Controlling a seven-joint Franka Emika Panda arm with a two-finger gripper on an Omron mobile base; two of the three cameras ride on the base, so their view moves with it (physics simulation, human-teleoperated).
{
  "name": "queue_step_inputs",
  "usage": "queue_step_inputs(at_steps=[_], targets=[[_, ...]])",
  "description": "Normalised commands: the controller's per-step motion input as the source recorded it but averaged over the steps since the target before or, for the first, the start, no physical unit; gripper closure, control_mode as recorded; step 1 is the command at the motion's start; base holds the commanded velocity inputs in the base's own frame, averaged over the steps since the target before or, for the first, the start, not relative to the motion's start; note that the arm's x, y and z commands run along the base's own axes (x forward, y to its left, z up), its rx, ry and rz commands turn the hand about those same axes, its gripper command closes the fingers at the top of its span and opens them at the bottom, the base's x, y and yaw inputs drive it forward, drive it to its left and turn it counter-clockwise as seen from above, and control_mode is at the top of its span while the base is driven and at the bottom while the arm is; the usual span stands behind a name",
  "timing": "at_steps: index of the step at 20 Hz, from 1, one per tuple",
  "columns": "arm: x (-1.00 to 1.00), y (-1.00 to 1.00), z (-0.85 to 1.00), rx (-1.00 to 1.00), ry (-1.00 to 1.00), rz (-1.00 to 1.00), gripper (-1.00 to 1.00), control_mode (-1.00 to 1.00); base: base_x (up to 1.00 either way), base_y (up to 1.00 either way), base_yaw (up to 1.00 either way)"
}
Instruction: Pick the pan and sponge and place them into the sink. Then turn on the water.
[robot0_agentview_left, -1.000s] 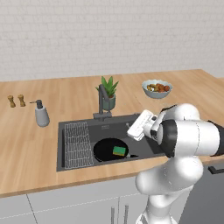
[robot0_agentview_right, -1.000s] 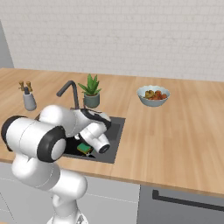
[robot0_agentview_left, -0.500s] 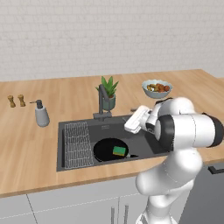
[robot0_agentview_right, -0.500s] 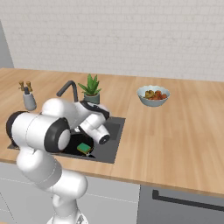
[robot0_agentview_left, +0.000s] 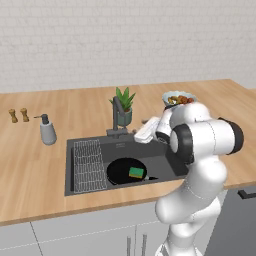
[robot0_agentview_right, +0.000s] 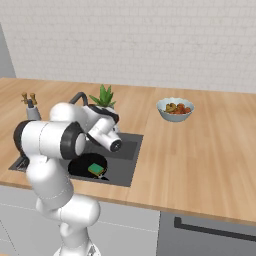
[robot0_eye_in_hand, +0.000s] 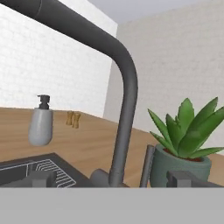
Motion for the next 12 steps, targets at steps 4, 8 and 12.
queue_step_inputs(at_steps=[4, 8, 12], targets=[[0.46, 0.1, 0.0, 0.0, 0.05, 0.0, -1.0, -1.0, 0.0, 0.0, 0.0], [0.38, 0.06, -0.13, 0.0, 0.0, 0.0, -1.0, -1.0, 0.0, 0.0, 0.0], [0.32, 0.04, -0.3, 0.0, 0.0, 0.0, -1.0, -1.0, 0.0, 0.0, 0.0]])
